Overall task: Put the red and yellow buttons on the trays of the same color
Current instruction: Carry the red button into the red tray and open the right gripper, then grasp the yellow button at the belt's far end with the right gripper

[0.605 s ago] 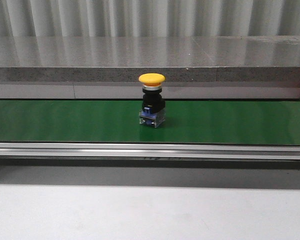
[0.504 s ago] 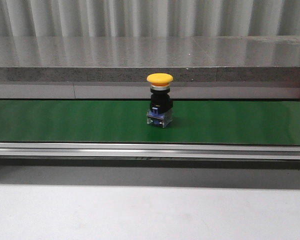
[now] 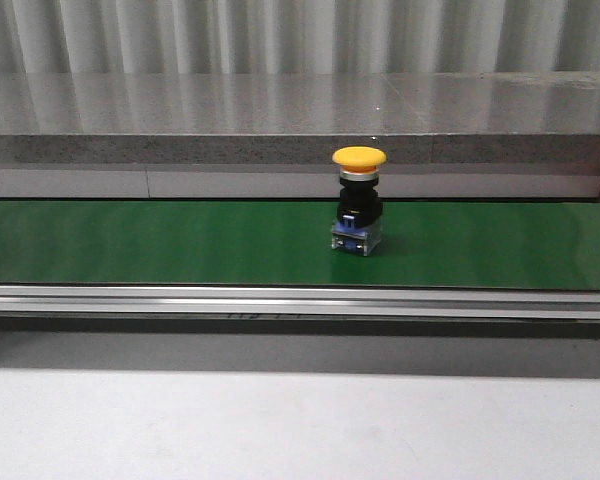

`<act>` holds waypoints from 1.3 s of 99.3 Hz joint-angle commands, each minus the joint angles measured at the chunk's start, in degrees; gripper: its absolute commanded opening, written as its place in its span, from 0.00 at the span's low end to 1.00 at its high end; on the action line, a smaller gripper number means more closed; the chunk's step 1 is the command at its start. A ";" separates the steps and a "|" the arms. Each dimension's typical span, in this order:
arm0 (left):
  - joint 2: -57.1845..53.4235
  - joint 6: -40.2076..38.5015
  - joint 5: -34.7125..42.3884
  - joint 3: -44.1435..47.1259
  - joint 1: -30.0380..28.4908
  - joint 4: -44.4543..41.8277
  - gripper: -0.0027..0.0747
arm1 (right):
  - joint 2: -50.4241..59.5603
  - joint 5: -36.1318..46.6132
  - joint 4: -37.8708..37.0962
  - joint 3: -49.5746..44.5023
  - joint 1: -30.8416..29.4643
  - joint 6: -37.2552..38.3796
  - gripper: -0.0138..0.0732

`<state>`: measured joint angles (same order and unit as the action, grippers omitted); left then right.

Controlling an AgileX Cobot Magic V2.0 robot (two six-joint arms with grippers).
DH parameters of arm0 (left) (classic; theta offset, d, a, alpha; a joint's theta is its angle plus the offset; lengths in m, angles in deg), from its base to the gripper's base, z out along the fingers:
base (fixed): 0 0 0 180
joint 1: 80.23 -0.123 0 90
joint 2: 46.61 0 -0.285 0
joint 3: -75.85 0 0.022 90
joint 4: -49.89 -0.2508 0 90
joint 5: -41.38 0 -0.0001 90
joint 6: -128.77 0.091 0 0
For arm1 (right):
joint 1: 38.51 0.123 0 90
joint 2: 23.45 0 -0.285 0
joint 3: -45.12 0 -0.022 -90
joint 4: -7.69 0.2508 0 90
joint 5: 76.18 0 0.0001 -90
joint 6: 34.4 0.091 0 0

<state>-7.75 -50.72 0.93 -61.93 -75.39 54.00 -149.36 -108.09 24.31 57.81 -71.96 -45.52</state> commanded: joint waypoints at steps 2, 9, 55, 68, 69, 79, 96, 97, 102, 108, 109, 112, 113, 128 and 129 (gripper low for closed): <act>0.16 -0.07 4.08 -1.53 0.43 0.46 0.01 | 6.40 -0.79 0.39 3.16 -0.34 -0.13 0.78; 0.16 -0.07 4.08 -1.53 0.43 0.46 0.01 | 8.42 -1.94 0.32 3.22 -0.34 -0.13 0.78; 0.16 -0.07 4.08 -1.53 0.43 0.46 0.01 | 23.28 -21.29 0.25 2.95 6.52 -1.45 0.78; 0.16 -0.07 4.08 -1.53 0.43 0.46 0.01 | 26.39 -25.90 0.25 2.43 11.09 -2.22 0.78; 0.16 -0.07 4.08 -1.53 0.43 0.46 0.01 | 26.76 -25.97 0.25 2.31 11.35 -2.28 0.78; 0.16 -0.07 4.08 -1.53 0.43 0.46 0.01 | 30.35 -25.76 0.25 -1.21 15.30 -3.12 0.78; 0.16 -0.07 4.08 -1.53 0.43 0.46 0.01 | 35.61 -23.90 0.25 -9.38 22.74 -5.12 0.78; 0.16 -0.07 4.08 -1.53 0.43 0.46 0.01 | 35.96 -23.91 0.25 -9.71 23.06 -5.49 0.78; 0.16 -0.07 4.08 -1.53 0.43 0.46 0.01 | 36.99 -23.99 0.25 -11.73 25.31 -7.06 0.78; 0.16 -0.07 4.08 -1.53 0.43 0.46 0.01 | 37.67 -24.49 0.25 -13.91 27.91 -8.88 0.78; 0.16 -0.07 4.08 -1.53 0.43 0.46 0.01 | 37.81 -24.57 0.25 -14.34 28.44 -9.23 0.78; 0.16 -0.07 4.08 -1.53 0.43 0.46 0.01 | 37.88 -24.73 0.25 -15.12 29.47 -9.61 0.78; 0.16 -0.07 4.08 -1.53 0.43 0.46 0.01 | 37.88 -24.75 0.25 -15.30 29.71 -9.81 0.78; 0.16 -0.07 4.08 -1.53 0.43 0.46 0.01 | 37.76 -23.81 0.25 -18.47 34.22 -11.32 0.78; 0.16 -0.07 4.08 -1.53 0.43 0.46 0.01 | 37.69 -23.68 0.25 -18.74 34.59 -11.44 0.78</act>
<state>-7.75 -50.61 0.93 -61.93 -75.39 54.00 -113.73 -134.39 23.98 39.10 -39.20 -55.25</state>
